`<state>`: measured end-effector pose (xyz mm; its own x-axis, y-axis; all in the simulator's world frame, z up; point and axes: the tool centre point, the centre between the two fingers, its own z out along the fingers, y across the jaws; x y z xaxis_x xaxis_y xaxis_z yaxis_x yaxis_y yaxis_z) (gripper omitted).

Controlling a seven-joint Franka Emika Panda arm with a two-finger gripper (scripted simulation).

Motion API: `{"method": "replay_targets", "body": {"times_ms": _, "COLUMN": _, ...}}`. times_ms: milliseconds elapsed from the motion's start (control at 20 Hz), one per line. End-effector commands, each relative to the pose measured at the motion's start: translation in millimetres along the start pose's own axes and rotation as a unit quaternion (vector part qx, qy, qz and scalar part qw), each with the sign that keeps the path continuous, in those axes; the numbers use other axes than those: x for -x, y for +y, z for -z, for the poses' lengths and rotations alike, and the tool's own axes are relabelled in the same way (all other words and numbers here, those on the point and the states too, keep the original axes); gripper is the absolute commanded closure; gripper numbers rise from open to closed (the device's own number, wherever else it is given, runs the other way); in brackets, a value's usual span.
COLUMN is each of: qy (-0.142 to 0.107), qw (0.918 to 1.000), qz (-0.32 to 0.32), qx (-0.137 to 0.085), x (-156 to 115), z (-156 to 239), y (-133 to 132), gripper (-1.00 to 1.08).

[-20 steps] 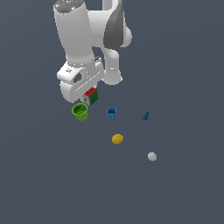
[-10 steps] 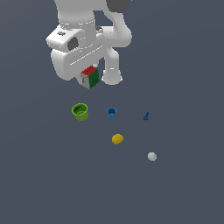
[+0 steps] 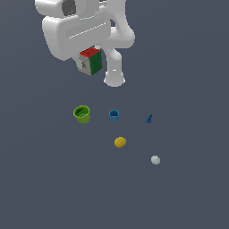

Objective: Pick up a designated object from a clutter of objects.

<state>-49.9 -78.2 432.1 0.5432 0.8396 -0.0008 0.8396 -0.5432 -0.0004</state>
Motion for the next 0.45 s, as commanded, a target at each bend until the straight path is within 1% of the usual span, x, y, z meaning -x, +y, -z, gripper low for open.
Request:
{"method": "replay_targets", "body": {"times_ms": 0, "qy": 0.0, "qw": 1.0, "qz": 0.0, "qx": 0.0, "x": -1.6, "z": 10.0, "y": 0.3, "gripper": 1.08}}
{"method": "replay_targets", "body": {"times_ms": 400, "qy": 0.0, "qw": 1.0, "qz": 0.0, "qx": 0.0, "x": -3.0, "z": 16.3, "y": 1.6, "gripper": 1.08}}
